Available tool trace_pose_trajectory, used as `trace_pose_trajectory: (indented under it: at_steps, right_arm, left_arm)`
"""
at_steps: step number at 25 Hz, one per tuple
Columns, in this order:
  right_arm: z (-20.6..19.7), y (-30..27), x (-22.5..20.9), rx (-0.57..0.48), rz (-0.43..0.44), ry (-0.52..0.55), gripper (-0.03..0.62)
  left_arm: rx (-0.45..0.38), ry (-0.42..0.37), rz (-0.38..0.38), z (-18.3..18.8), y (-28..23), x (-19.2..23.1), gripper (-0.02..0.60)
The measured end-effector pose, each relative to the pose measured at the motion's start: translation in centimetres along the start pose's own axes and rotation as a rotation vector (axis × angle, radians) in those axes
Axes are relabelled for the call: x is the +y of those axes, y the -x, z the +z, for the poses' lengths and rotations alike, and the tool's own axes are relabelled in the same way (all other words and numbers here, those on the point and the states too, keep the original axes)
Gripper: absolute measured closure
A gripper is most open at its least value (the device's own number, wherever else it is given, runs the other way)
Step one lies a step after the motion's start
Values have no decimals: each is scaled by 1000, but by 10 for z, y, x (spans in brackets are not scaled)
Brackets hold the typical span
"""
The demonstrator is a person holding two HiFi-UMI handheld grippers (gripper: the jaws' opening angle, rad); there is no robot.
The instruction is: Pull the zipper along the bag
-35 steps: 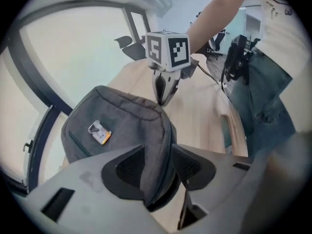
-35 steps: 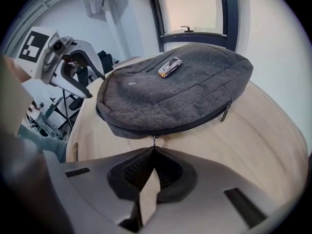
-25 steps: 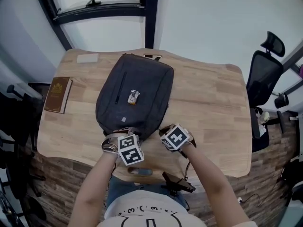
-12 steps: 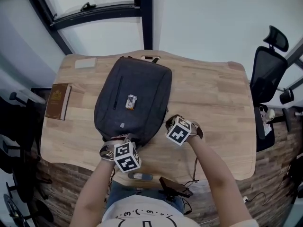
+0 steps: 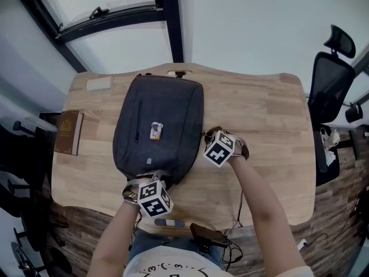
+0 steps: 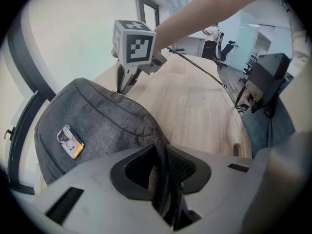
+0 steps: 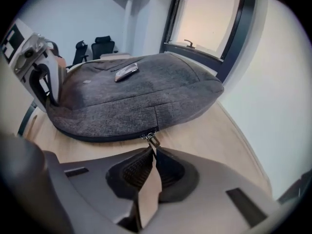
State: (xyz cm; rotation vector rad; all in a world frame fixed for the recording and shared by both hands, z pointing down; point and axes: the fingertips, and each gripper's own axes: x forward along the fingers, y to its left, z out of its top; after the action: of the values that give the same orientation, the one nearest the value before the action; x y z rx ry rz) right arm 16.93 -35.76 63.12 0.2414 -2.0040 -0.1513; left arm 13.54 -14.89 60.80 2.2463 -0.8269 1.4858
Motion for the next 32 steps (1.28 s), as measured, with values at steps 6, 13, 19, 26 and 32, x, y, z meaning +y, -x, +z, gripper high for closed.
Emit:
trace_pose_trajectory:
  at_steps: [6, 13, 19, 26, 32]
  right_arm:
    - [4, -3, -16, -37, -90, -42, 508]
    - [-1, 19, -6, -50, -121, -88, 375]
    - [18, 71, 11, -178, -176, -222, 373]
    - [41, 117, 52, -245, -252, -330, 373]
    - [83, 185, 93, -385, -356, -449, 542]
  left_arm:
    - [-19, 58, 4, 16, -8, 5, 502]
    - [-36, 55, 34, 13, -12, 5, 497]
    - [-156, 65, 56, 16, 7, 8, 474]
    - [-326, 147, 137, 1, 61, 17, 469]
    - [-474, 181, 327, -26, 134, 34, 565]
